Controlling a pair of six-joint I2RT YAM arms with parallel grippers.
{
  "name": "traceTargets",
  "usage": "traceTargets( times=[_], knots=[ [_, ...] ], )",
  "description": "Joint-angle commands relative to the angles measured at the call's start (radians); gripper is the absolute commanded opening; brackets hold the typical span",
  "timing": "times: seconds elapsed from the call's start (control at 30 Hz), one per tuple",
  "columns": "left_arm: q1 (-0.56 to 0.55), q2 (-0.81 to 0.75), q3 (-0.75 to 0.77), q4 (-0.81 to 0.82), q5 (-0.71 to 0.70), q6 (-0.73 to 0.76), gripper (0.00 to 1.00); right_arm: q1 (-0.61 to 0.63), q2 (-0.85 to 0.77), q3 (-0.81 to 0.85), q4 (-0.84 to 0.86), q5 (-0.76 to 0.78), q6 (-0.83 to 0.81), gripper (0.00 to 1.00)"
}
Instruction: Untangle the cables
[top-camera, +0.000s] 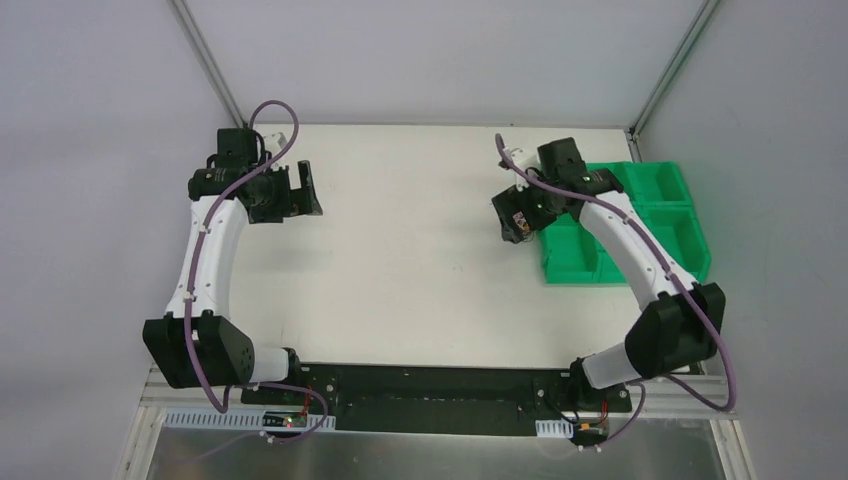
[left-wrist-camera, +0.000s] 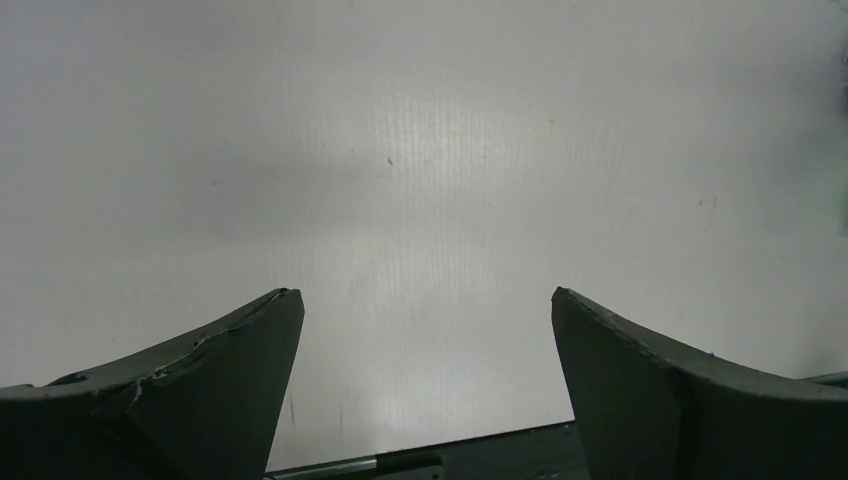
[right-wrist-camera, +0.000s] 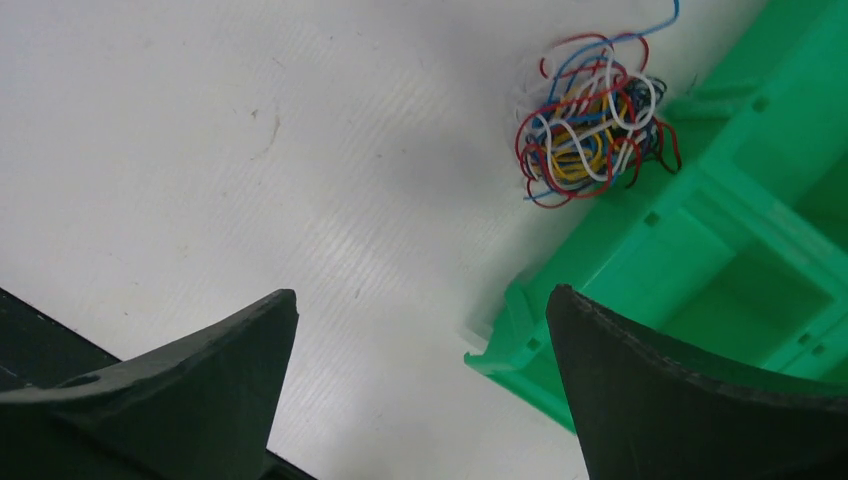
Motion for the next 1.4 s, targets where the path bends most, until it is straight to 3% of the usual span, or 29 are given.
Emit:
traceTargets(
  times=[0.0,0.23,0.57,0.67,0.73,0.8,0.87,0.9,1.03,1.17,1.27,1.37],
  knots=[
    [0.000,-0.020,0.077,0.011,-0.083,-0.013,1.00,0.070,0.146,0.167,-0.090,0.086,-0.130,1.00],
    [0.001,-0.035,0.095,0.033,-0.022,0.106,1.00,0.094,0.397,0.361,-0.205,0.212,-0.288,1.00],
    [0.002,-0.064,0.076,0.111,-0.008,0.128,1.00,0.084,0.629,0.373,-0.166,0.378,-0.496,0.89],
    [0.000,-0.075,0.058,0.160,-0.035,0.087,1.00,0.084,0.667,0.386,-0.145,0.380,-0.507,0.74],
    [0.001,-0.077,0.041,0.202,-0.047,0.023,1.00,0.089,0.677,0.390,-0.136,0.367,-0.504,0.57],
    [0.000,-0.077,0.022,0.245,-0.057,-0.008,1.00,0.101,0.676,0.391,-0.130,0.350,-0.501,0.31],
    [0.001,-0.067,0.021,0.256,-0.033,-0.004,1.00,0.117,0.656,0.391,-0.135,0.301,-0.487,0.04],
    [0.001,-0.062,0.023,0.256,0.003,0.018,1.00,0.129,0.637,0.394,-0.141,0.263,-0.473,0.00],
    [0.001,-0.051,-0.010,0.257,0.160,0.030,1.00,0.175,0.529,0.464,-0.195,-0.031,-0.344,0.00],
    [0.000,-0.012,-0.093,0.290,0.542,0.006,1.00,0.217,0.436,0.557,-0.200,-0.288,-0.164,0.00],
    [-0.005,0.004,-0.174,0.427,0.747,-0.103,1.00,0.238,0.405,0.604,-0.165,-0.438,-0.022,0.00],
    [-0.023,-0.045,-0.260,0.653,0.802,-0.206,1.00,0.246,0.391,0.634,-0.096,-0.554,0.106,0.00]
  ],
)
